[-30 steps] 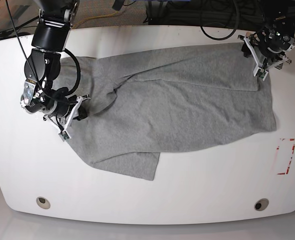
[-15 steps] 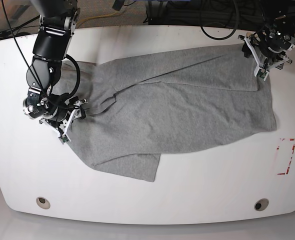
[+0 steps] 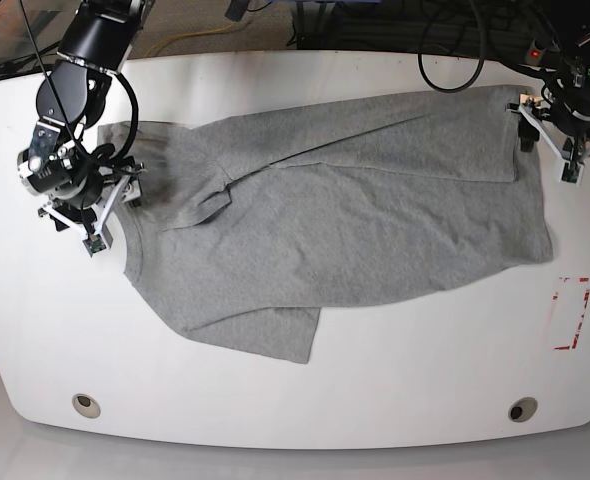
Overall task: Fold the T-shirt properly
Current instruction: 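Grasp the shirt edge with both grippers and pull it taut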
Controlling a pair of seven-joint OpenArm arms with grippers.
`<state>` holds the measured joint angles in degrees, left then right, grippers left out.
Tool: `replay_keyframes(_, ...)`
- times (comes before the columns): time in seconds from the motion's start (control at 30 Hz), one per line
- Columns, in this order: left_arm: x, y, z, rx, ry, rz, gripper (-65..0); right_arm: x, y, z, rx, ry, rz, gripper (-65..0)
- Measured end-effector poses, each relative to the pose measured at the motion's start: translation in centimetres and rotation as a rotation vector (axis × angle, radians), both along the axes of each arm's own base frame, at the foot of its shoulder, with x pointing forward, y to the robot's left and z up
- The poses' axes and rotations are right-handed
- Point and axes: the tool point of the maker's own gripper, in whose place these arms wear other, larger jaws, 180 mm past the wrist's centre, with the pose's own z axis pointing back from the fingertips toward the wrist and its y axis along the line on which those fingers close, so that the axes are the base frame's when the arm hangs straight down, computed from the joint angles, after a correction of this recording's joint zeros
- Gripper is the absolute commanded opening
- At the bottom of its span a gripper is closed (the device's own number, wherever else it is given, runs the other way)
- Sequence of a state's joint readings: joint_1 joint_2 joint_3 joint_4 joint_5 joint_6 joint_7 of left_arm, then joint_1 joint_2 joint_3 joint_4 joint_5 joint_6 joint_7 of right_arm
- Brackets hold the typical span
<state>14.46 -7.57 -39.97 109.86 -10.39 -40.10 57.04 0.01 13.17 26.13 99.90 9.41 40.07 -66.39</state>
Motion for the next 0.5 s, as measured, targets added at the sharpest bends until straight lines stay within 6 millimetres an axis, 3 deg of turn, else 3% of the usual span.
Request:
replay_keyframes(0.1, 1.6, 0.0, 0.6, 0.048, -0.001, -0.013, -26.0, -1.9, -0.8, -0.9, -0.014, 0.042, -0.023, -18.4)
replay_keyframes(0.23, 3.4, -2.3, 0.3, 0.032, -0.009, -0.084, -26.0, -3.2, -0.7, -1.8, -0.013, 0.078, -0.023, -18.4)
replay_keyframes(0.5, 4.4, -3.0, -4.1, -0.064, 0.102, -0.085, -26.0, -3.5, 0.6, -2.4, 0.040, 0.070, -0.042, -18.4)
